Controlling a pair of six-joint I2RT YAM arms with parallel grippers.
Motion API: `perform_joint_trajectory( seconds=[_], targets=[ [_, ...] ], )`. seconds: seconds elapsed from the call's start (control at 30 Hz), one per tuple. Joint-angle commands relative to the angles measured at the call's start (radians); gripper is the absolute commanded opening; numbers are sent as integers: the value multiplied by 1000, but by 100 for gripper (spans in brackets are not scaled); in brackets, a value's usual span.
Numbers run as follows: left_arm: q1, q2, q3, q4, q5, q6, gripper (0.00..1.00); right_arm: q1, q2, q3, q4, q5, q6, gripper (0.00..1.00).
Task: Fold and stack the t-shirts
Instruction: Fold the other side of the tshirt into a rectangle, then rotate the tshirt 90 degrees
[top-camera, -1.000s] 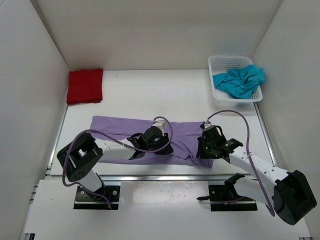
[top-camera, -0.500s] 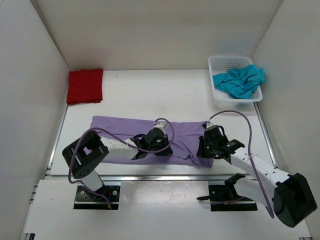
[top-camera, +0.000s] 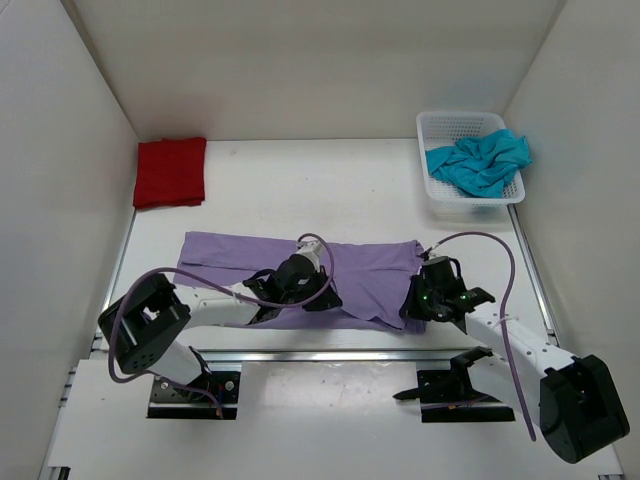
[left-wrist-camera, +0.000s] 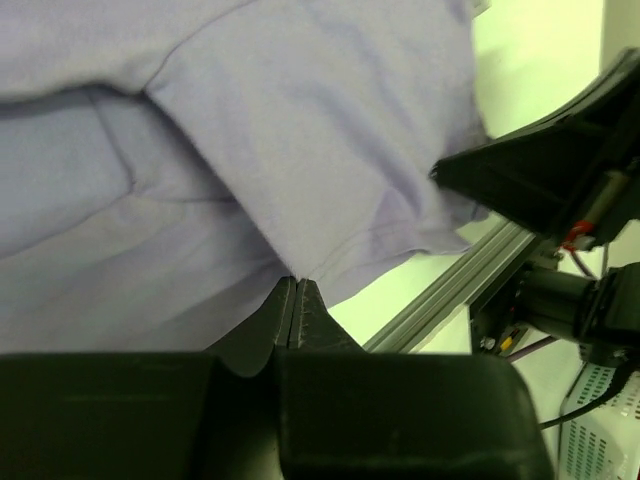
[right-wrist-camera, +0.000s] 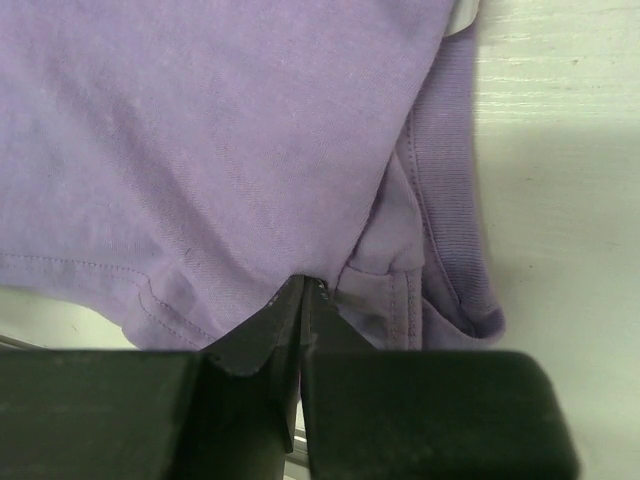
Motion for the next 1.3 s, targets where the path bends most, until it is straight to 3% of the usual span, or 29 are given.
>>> perform_joint_trajectory(
  seconds=[0.0,0.07,0.13,0.3,0.47,0.6,0.73,0.87,0.97,1.1,1.27],
  targets=[
    [9,-10,-32,5,53,-13,5,-7,-12,-17,26,25,10,0],
    [21,1,-64,33,66,-29,7,-6,-29,-12,17,25,7,0],
    [32,-2,-78,48,85,-36,17,-1,-43,3,12,28,3,0],
    [89,-38,-93,27,71,-10,18,31,-80,83,-60,49,-10,0],
    [92,-73,-66,-15,79,27,33,133,-66,115,-88,40,21,0],
    [109,-80,-73,-13,82,47,33,218,-49,61,-74,31,104,0],
    [147,-87,-69,-16,99,66,32,208,-86,-28,-51,-1,156,0],
    [274,-122,-46,-45,151,115,31,140,-127,-26,-52,-49,127,0],
    [386,-177,-3,-133,140,187,30,89,-132,86,-82,-47,67,0],
    [484,-275,-22,-164,85,218,32,66,-51,199,2,-73,21,1],
    [428,-292,-46,-191,77,245,32,22,206,210,258,-96,10,0]
  ],
)
